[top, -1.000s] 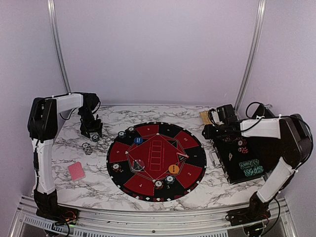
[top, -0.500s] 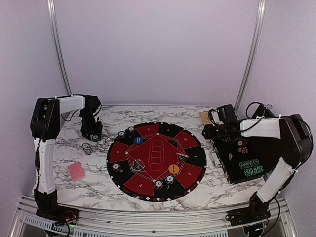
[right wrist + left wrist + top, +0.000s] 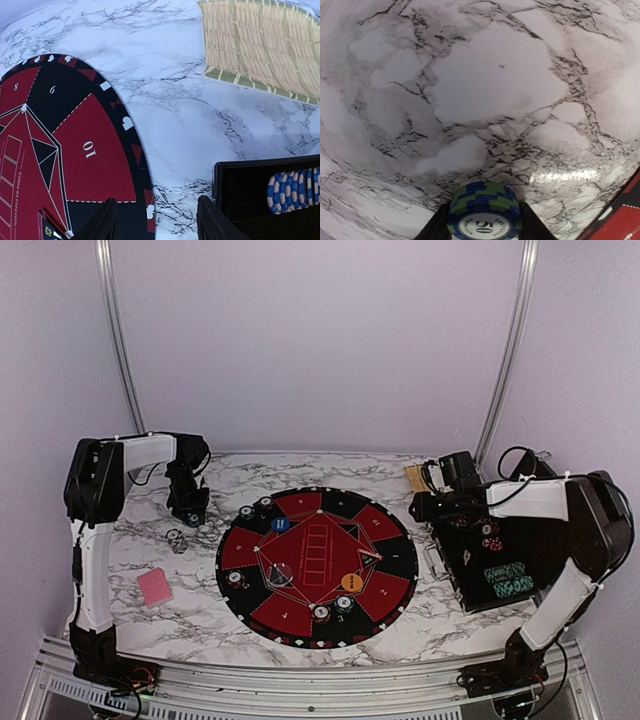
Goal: Distribute texas hold em gaming equipment
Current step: Pick up the pile of poker chips from the center of the board.
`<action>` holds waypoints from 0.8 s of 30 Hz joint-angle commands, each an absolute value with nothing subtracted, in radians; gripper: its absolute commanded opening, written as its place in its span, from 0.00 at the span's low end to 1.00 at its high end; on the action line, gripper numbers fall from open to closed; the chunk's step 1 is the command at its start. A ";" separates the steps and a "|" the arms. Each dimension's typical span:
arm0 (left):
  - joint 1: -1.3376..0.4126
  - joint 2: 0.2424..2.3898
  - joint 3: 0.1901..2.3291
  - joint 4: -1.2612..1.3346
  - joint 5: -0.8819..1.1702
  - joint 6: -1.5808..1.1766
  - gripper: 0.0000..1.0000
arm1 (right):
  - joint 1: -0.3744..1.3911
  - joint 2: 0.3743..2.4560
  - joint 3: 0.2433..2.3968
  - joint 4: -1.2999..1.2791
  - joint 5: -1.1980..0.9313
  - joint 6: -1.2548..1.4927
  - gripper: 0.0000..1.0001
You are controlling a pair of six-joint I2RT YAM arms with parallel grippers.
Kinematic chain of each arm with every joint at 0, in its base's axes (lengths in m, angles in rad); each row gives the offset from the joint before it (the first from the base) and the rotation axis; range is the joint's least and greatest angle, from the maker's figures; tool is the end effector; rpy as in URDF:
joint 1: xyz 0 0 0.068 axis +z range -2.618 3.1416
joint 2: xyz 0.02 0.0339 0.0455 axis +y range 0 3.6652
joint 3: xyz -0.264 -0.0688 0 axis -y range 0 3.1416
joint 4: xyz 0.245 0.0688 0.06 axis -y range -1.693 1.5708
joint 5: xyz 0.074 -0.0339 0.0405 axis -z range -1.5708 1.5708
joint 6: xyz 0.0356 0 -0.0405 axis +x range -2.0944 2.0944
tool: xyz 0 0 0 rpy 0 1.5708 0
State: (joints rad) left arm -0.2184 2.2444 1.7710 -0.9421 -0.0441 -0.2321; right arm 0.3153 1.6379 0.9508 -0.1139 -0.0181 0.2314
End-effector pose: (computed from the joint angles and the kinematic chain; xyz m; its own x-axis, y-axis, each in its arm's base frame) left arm 0.4368 -0.0953 0.1533 -0.9869 -0.0164 -0.1605 -0.0177 0.9998 0.0068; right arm 0.3244 0.1065 0.1892 -0.7383 0.0004 -0.6745 -0.1569 0.9725 0.1723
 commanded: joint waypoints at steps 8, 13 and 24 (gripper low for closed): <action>-0.234 2.237 1.786 -0.967 -0.044 -0.223 0.38 | 0.305 1.625 0.976 -0.106 -0.024 0.229 0.53; -0.245 2.212 1.810 -0.987 -0.047 -0.223 0.37 | 0.305 1.622 0.976 -0.105 -0.027 0.230 0.53; -0.281 2.164 1.822 -1.016 -0.045 -0.232 0.37 | 0.305 1.620 0.973 -0.104 -0.031 0.234 0.53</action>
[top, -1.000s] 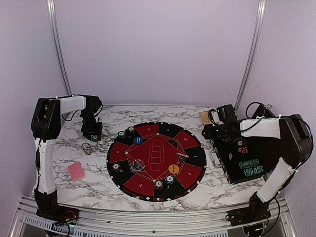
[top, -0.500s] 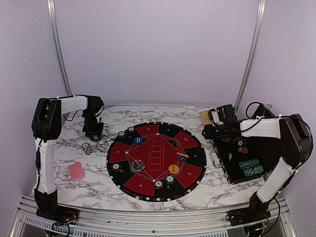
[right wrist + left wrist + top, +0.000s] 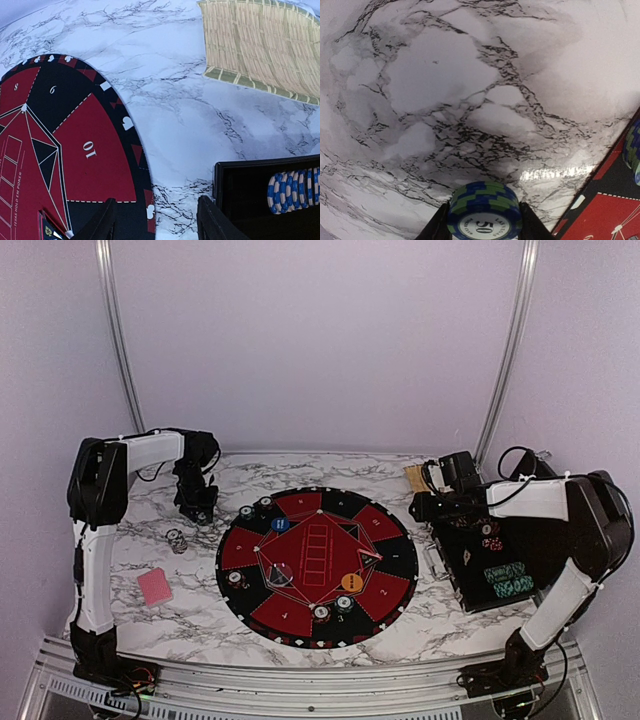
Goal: Distribute texas hold em gaming equipment
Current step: Pick up the pile of poker chips from the center of the board.
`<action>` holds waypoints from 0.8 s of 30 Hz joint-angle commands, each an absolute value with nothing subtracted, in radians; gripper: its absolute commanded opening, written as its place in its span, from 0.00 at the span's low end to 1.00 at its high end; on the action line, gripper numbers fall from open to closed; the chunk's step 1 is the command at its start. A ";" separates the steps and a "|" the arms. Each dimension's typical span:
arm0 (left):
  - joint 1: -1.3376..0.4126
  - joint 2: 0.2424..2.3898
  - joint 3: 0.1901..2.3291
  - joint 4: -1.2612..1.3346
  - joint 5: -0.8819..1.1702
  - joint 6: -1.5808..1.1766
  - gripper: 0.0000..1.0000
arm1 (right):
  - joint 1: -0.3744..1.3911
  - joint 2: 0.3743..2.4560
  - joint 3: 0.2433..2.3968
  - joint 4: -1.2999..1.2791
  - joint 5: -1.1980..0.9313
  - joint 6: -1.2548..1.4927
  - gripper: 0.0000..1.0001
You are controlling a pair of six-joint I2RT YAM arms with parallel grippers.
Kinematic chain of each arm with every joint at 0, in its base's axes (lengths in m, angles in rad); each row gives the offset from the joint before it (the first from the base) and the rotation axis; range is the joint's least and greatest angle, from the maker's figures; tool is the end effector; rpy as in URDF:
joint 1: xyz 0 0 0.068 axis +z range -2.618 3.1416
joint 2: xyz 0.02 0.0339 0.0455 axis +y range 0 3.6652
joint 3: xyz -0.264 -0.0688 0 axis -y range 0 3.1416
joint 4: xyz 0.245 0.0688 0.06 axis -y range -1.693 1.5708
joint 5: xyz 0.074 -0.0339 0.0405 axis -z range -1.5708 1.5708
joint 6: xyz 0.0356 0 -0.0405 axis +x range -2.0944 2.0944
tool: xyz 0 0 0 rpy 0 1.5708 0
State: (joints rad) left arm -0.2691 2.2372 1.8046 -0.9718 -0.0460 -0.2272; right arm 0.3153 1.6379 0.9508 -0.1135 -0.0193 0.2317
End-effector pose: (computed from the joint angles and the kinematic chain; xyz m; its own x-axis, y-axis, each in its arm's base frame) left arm 0.4332 -0.1178 0.1647 -0.9844 0.0381 -0.1716 0.0375 0.9993 0.0069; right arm 0.3244 0.1065 0.1892 -0.7383 0.0007 -0.6745 -0.1575 0.9722 0.1734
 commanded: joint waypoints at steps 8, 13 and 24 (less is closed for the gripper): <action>-0.313 2.128 1.798 -1.019 -0.042 -0.244 0.38 | 0.305 1.611 0.965 -0.100 -0.034 0.235 0.53; -0.334 2.113 1.784 -1.020 -0.041 -0.253 0.38 | 0.305 1.611 0.962 -0.100 -0.035 0.235 0.53; -0.400 2.042 1.735 -1.025 -0.041 -0.280 0.38 | 0.305 1.603 0.956 -0.098 -0.043 0.238 0.53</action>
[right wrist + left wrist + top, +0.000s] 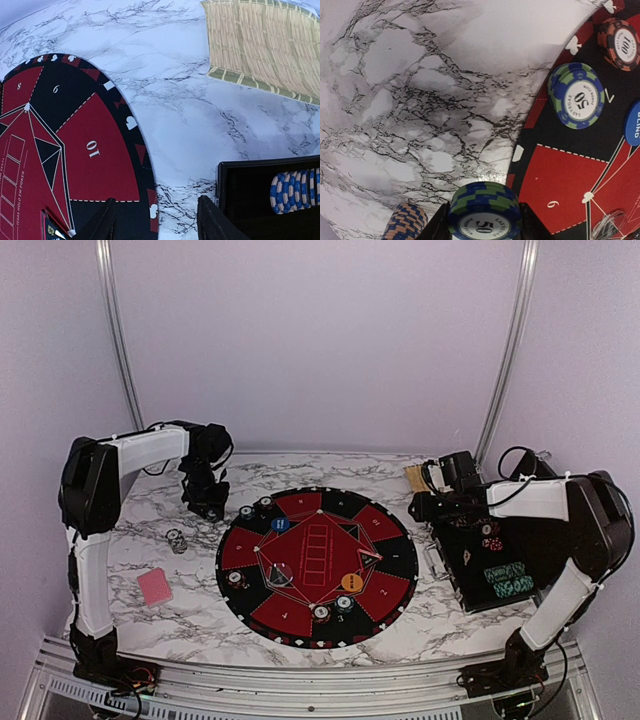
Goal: Distribute texas hold em gaming equipment
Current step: Pick up the pile of poker chips from the center of the board, then place the pile of poker chips at the dealer area.
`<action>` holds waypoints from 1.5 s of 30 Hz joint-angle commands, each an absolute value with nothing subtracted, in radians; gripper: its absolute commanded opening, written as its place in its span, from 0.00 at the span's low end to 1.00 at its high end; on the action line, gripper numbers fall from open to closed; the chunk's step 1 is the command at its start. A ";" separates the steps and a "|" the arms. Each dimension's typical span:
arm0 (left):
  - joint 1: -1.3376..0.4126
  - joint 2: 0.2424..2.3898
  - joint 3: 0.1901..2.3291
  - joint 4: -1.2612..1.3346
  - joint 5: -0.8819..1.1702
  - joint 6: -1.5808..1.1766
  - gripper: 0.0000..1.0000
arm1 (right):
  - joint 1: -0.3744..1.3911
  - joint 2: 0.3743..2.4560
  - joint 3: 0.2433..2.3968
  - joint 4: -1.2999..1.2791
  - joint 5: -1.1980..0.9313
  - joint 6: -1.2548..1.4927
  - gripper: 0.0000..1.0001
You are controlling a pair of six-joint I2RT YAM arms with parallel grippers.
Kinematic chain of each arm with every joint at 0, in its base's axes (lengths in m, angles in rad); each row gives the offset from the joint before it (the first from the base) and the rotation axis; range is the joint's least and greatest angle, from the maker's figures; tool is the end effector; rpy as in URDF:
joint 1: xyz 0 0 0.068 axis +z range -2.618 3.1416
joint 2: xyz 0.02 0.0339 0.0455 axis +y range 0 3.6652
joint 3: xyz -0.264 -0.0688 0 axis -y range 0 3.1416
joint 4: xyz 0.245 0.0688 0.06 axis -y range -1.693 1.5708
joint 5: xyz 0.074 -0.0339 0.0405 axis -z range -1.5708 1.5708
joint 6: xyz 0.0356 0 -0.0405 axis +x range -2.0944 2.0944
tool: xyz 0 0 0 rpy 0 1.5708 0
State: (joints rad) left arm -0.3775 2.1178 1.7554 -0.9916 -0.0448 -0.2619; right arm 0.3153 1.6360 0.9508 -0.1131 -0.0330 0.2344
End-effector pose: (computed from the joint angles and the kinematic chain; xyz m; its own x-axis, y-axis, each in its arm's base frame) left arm 0.4015 -0.1575 0.2012 -0.9699 0.1063 -0.2191 0.1120 0.9936 -0.0134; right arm 0.3242 0.1070 0.1899 -0.7393 0.0030 -0.6733 -0.1646 0.9688 0.1851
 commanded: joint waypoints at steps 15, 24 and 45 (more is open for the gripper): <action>-0.575 1.895 1.583 -1.025 -0.041 -0.366 0.38 | 0.305 1.599 0.953 -0.097 -0.055 0.238 0.53; -0.674 1.814 1.478 -1.002 -0.048 -0.444 0.39 | 0.305 1.592 0.948 -0.094 -0.061 0.240 0.53; -0.899 1.616 1.150 -0.835 -0.059 -0.729 0.40 | 0.307 1.552 0.937 -0.095 -0.062 0.241 0.53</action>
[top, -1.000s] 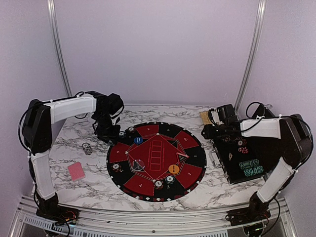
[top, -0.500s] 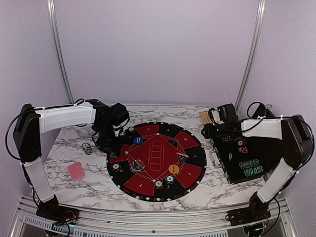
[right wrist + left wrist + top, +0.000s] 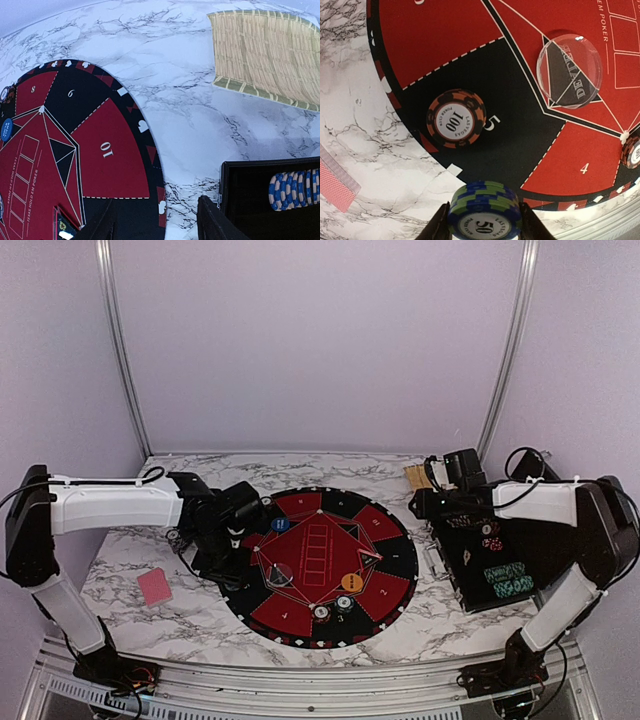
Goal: Distribute texas hold em gaming equipment
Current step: Place the pile of poker chips at the dealer area.
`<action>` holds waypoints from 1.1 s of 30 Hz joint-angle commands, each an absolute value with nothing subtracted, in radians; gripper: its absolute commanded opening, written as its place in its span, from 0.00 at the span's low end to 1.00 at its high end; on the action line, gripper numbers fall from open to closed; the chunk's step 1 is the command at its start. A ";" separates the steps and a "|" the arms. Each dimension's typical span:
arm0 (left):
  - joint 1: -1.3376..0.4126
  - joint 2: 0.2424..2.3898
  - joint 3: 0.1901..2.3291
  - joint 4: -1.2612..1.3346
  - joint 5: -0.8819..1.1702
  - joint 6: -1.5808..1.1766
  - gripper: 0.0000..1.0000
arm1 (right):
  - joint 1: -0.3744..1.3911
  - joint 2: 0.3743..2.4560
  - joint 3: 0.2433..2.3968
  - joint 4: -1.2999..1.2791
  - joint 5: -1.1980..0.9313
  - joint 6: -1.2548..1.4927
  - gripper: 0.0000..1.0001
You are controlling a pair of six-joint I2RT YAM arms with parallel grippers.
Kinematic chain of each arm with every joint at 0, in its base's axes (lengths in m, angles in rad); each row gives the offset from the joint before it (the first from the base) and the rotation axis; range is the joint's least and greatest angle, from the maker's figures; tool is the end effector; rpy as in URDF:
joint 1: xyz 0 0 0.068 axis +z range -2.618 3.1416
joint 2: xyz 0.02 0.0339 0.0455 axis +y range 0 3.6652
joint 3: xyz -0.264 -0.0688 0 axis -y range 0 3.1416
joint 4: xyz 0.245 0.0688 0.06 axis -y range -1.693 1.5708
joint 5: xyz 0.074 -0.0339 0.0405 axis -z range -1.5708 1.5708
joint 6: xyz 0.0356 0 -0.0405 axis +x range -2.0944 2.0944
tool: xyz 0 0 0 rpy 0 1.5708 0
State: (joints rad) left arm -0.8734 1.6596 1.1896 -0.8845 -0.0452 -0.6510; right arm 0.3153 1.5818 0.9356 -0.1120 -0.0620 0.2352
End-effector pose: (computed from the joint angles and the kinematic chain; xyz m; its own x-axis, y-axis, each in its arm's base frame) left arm 0.2020 -0.2385 0.2120 -0.9592 0.2023 -0.1975 0.2241 0.9699 -0.0949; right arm 0.3170 0.1057 0.2025 -0.7178 0.0105 -0.6962 -0.1902 0.9589 0.2106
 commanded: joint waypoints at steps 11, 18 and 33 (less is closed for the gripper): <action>-0.918 1.635 1.048 -0.724 -0.050 -0.785 0.40 | 0.307 1.553 0.939 -0.098 -0.067 0.241 0.53; -0.920 1.680 1.052 -0.711 -0.052 -0.777 0.40 | 0.307 1.557 0.939 -0.095 -0.067 0.242 0.53; -0.920 1.725 1.065 -0.710 -0.046 -0.767 0.50 | 0.307 1.558 0.936 -0.090 -0.074 0.242 0.52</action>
State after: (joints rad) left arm -0.9165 1.7184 1.0504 -0.7078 -0.0433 -0.7696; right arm 0.3153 1.5768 0.9352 -0.1120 -0.0647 0.2352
